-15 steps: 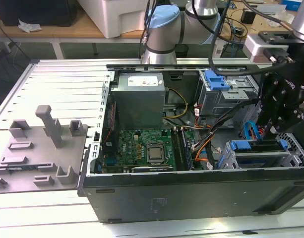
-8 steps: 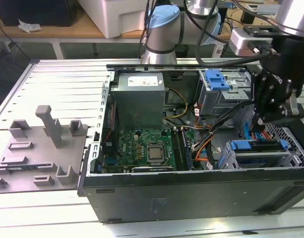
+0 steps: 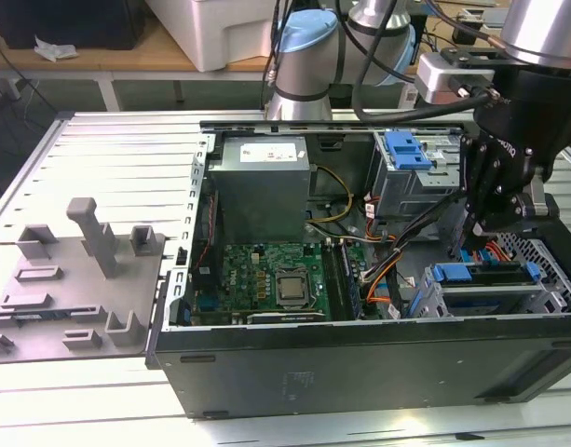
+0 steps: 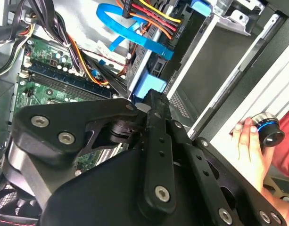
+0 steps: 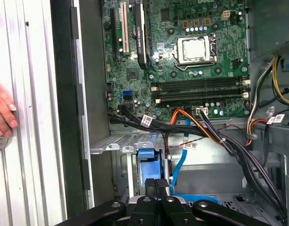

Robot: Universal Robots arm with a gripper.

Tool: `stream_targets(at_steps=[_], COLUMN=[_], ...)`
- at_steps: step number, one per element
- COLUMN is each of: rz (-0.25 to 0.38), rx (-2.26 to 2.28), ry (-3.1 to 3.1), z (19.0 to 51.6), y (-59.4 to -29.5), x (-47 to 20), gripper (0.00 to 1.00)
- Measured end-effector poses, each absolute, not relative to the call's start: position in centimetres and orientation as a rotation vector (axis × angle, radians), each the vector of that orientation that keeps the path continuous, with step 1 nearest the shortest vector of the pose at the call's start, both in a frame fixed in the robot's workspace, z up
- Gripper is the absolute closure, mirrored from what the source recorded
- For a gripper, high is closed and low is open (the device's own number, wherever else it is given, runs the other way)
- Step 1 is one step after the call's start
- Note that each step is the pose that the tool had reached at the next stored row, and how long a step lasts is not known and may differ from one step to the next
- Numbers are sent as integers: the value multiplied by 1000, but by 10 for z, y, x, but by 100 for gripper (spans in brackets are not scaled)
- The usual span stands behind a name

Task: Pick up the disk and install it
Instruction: 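Insert the second disk wire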

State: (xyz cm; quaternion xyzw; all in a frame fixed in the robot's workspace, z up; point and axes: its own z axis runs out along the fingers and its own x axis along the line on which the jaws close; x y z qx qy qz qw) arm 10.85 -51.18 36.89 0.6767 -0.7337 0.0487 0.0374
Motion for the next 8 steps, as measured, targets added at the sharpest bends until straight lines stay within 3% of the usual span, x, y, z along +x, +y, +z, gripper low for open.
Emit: stream_targets(at_steps=[8], rz=[150], rx=[2081], ry=[-2248], z=[369], y=[-512], x=[108], gripper=[89])
